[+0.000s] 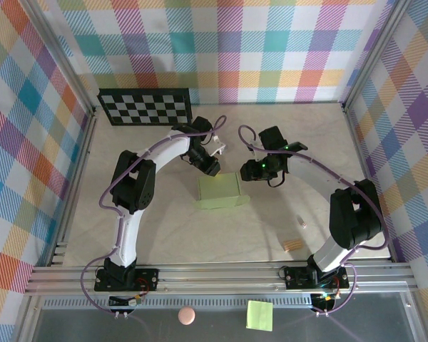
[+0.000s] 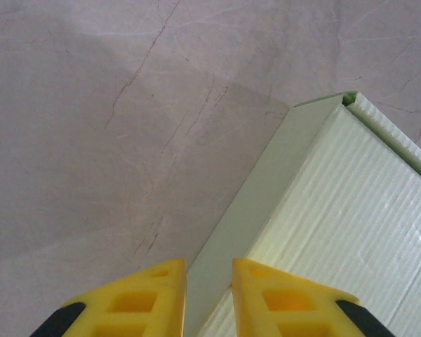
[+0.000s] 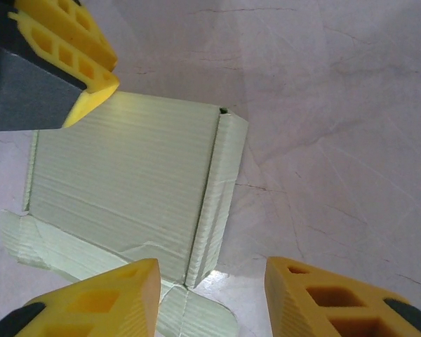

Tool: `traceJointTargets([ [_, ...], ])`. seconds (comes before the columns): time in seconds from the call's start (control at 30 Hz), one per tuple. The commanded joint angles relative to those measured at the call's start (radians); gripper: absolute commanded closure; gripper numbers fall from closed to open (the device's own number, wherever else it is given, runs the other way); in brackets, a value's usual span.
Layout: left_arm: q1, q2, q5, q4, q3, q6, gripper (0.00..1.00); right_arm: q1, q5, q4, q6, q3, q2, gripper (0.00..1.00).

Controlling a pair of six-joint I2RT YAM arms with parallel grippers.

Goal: Fold the paper box

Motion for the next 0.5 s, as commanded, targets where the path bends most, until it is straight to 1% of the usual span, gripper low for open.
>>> traceJointTargets([
  [0.0, -0.002, 0.019, -0.015, -0.023, 0.007, 0.028, 0.76, 0.000, -0.075, 0.053, -0.029, -0.011, -0.055, 0.56],
  [0.1, -0.002, 0.021, -0.014, -0.024, 0.009, 0.033, 0.76, 0.013, -0.112, 0.123, -0.098, -0.050, -0.080, 0.55],
  [0.2, -0.002, 0.021, -0.010, -0.019, 0.009, 0.034, 0.76, 0.044, -0.145, 0.203, -0.229, -0.109, -0.120, 0.53],
  [0.3, -0.002, 0.023, -0.008, -0.014, 0.009, 0.033, 0.75, 0.087, -0.177, 0.229, -0.424, -0.156, -0.145, 0.49],
  [0.37, -0.002, 0.026, -0.011, -0.014, 0.008, 0.033, 0.75, 0.120, -0.210, 0.191, -0.581, -0.158, -0.145, 0.47],
  [0.4, -0.001, 0.026, -0.012, -0.016, 0.008, 0.033, 0.75, 0.142, -0.210, 0.170, -0.657, -0.158, -0.141, 0.46],
  [0.47, -0.002, 0.026, -0.017, -0.019, 0.008, 0.033, 0.75, 0.181, -0.162, 0.145, -0.773, -0.157, -0.127, 0.44],
])
